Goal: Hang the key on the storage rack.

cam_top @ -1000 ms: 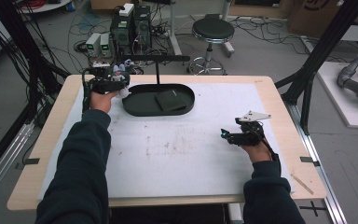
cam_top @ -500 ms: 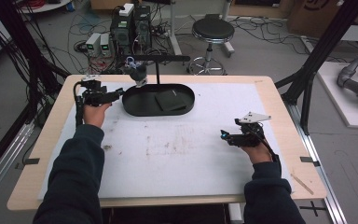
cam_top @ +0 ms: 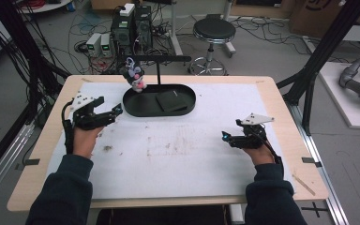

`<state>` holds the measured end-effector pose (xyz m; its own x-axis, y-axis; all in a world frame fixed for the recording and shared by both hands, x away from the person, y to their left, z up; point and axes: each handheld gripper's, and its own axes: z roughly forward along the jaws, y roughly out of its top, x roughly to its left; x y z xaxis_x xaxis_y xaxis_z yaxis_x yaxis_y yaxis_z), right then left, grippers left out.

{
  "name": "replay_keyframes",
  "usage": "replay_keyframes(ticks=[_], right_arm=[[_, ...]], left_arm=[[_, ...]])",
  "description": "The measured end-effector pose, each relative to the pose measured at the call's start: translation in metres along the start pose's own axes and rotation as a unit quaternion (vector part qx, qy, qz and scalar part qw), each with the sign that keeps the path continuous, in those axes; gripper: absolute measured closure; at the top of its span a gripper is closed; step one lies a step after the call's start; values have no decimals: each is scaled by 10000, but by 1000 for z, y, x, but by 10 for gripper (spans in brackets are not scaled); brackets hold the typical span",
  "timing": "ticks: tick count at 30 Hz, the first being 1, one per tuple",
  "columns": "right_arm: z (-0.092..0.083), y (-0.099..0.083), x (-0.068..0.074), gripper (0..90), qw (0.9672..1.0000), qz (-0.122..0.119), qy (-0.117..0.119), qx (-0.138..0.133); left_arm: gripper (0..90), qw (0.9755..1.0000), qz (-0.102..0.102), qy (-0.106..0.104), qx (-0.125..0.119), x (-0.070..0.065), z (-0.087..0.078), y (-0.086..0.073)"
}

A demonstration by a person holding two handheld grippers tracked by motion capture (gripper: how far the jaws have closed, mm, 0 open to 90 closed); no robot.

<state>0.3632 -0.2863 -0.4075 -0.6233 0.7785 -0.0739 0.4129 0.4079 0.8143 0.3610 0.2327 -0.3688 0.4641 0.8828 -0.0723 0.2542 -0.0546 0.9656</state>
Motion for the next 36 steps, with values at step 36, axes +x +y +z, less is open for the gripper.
replay_keyframes(ticks=[36], right_arm=[[-5, 2, 6, 219, 9999, -86, -62, -135]], left_arm=[[223, 10000, 3, -52, 67, 1, -36, -34]])
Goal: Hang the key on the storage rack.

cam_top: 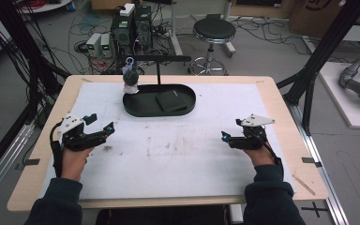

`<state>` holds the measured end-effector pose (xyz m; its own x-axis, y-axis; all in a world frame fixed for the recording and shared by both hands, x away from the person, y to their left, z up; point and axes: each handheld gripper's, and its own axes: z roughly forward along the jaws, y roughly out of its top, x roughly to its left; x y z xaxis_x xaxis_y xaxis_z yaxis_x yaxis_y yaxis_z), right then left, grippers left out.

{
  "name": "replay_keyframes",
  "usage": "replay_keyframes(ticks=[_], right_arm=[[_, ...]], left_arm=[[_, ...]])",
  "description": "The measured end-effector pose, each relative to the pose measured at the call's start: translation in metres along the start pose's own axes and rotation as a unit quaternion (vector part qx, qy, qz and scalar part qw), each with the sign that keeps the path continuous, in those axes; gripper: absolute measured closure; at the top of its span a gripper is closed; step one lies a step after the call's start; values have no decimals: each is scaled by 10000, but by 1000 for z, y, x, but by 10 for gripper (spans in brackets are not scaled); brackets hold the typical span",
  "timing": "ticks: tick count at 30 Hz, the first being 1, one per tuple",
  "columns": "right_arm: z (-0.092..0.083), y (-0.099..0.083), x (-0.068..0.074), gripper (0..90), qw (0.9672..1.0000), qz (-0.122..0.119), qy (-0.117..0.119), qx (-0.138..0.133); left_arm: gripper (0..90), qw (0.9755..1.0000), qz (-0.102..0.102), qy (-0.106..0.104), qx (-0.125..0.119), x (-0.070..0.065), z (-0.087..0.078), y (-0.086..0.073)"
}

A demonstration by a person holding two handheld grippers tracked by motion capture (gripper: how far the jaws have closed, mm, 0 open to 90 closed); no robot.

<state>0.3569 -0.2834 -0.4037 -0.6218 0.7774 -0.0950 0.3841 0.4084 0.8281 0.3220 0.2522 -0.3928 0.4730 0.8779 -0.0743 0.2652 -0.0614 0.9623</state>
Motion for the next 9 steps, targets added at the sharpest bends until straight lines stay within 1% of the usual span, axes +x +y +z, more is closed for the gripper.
replay_keyframes(ticks=[9], right_arm=[[-1, 0, 0, 219, 10000, -5, -28, -45]], left_arm=[[225, 10000, -5, 1, 16, 2, -1, -1]])
